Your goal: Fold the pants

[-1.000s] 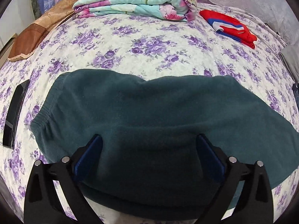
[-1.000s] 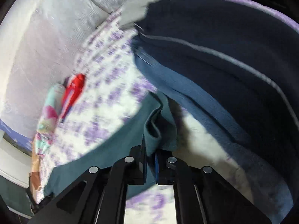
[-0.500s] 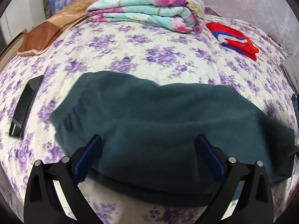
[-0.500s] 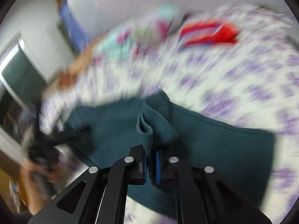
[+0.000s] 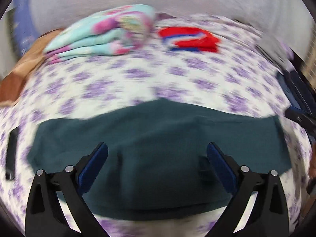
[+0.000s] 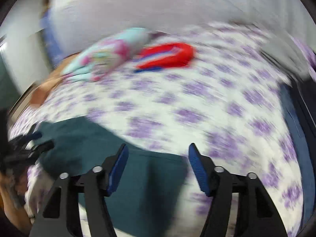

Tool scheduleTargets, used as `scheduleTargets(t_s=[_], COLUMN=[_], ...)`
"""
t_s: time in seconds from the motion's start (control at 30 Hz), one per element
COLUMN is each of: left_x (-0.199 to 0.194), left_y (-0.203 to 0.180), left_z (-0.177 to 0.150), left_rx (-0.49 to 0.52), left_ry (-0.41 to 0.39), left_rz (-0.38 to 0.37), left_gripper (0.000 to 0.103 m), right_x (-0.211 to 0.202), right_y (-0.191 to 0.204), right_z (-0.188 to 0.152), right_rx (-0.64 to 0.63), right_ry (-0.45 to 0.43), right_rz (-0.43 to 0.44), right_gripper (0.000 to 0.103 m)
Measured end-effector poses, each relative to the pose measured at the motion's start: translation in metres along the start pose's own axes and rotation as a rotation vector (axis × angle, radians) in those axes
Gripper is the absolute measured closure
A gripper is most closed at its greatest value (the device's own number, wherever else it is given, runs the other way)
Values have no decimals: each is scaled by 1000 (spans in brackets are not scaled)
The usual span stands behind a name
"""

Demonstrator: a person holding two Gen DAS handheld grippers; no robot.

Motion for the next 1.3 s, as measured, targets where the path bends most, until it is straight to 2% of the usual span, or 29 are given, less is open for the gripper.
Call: scheduleTargets(t_s=[0.1,0.2,0.23,0.3,0.4,0.47,0.6,0.67,0.7,0.77,0.8,0.87,0.9,1.0,1.1,1.17,1.23,1.3], left_x=[22,45,51,53,50,48,31,23,25,42,52,48,46,34,5,-21,-38,-47], left_y=[-26,-21,-16,-9,-6,-5,8,16,18,19,17,6,6,14,37,63,85,104], left_z=[-4,-13,-17,-23,-25,-22,-19,-19,-21,-29,-33,-34,-34,-35,-35,-39,-45,-50], left_rx=[60,65,73,60,63,54,-34,-76,-83,-70,-36,19,10,-43,-136,-246,-326,-366], left_ry=[49,97,101,96,91,99,94,79,83,131,145,89,88,100,57,17,2,-3], left_rz=[10,126,182,153,139,132,88,81,93,148,192,256,247,168,123,95,122,182], left_gripper=[5,5,4,4,4,4,4,4,4,4,4,5,5,5,5,5,5,5], right_x=[20,45,46,42,43,35,7,3,7,29,35,28,24,18,16,15,14,13], right_y=[-1,2,1,-5,-2,4,0,6,9,10,10,12,11,2,-10,-18,-23,-26], right_z=[-14,-15,-17,-14,-23,-25,-21,-24,-27,-36,-40,-38,-37,-35,-36,-35,-33,-32], right_rx=[9,-40,-44,-22,-115,-160,-116,-134,-148,-178,-182,-183,-171,-84,-16,35,72,98], right_ry=[74,81,76,74,70,38,-19,-19,3,62,74,55,44,37,18,6,-3,-10], right_rz=[82,85,85,98,35,-3,51,98,99,19,7,5,27,104,134,147,163,165], right_gripper=[56,74,75,76,64,60,58,57,54,49,47,44,41,37,35,34,28,22])
Point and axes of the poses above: each gripper's, at about its wrist camera, not at the fingertips, and x roughly the way its jaws point, y to its left, z to its top, the point moved 5 cm from there along x, roughly the way its jaws point, and after that the axes turned 7 degrees about -z, right-handed, at the moved point
